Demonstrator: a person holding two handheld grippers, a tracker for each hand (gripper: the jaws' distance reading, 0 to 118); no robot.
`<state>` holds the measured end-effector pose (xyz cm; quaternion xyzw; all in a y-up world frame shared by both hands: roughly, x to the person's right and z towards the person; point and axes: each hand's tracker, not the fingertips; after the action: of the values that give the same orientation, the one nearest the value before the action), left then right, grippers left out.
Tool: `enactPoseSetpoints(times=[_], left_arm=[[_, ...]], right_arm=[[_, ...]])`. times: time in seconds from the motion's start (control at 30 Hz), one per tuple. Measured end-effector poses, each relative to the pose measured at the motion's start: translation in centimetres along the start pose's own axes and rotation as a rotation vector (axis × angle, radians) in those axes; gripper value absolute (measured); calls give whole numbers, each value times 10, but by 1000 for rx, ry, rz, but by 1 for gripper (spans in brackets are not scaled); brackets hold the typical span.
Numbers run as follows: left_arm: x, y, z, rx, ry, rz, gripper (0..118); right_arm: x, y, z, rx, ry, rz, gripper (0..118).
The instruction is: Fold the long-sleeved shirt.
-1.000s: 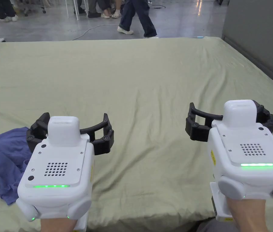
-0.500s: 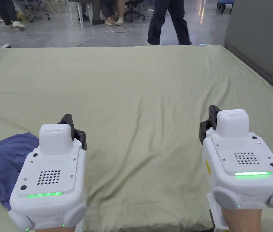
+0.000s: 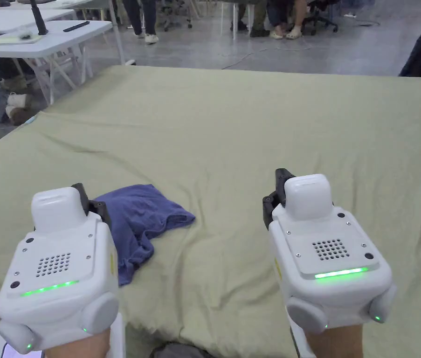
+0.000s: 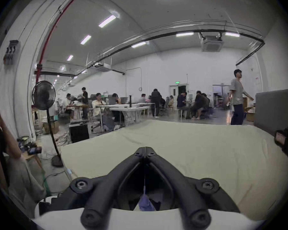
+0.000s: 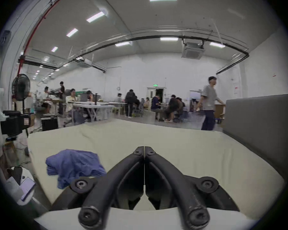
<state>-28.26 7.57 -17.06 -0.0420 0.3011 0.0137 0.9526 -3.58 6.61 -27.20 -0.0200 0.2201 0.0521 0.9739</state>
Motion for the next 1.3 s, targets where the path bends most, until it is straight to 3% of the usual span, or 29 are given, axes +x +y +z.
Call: enactPoseSetpoints(times=[0.1,0.17,0.23,0.3,0.37,0.4,0.53,0.67,0.7,0.73,0.77,0.83,1.07,1.3], left_arm=[[4,3,-16,-115,2,-73,0],[1,6,-42,-245,-28,-78,28],[-6,5,-76,-435,-69,5,70],[-12,-1,-118,-598,-39,85,78],[-17,-15,-160,-711,-54,71,97],[-19,-23,-183,-760,-30,26,99],[-19,-66,-235,-975,-31,-27,94],[-12,-95,-249,-1017,-47,-76,87],[-10,-96,-248,-1026,-10,-110,74],[-11,-92,-245,-1028,21,-128,43],[-12,-85,-243,-1004,-28,-93,29],[-15,-72,-238,-986,-69,-43,25],[50,21,-193,-730,-337,-93,25],[229,36,-145,-669,-724,-107,25]], right_arm=[[-7,1,-7,-6,25,9,0],[-9,1,-10,-7,42,6,0],[-11,0,-16,-11,51,-4,0],[-15,-2,-20,-21,59,-9,0],[-19,-5,-25,-39,65,-9,0],[-20,-8,-26,-47,74,-14,0],[-26,-19,-35,-93,101,4,0],[-26,-25,-46,-125,101,3,0],[-25,-26,-48,-134,92,1,0],[-25,-27,-49,-142,83,2,0],[-24,-28,-50,-146,82,3,0],[-22,-30,-50,-146,85,3,0],[0,-29,-42,-145,50,-23,0],[81,-17,7,-103,-149,-63,0]])
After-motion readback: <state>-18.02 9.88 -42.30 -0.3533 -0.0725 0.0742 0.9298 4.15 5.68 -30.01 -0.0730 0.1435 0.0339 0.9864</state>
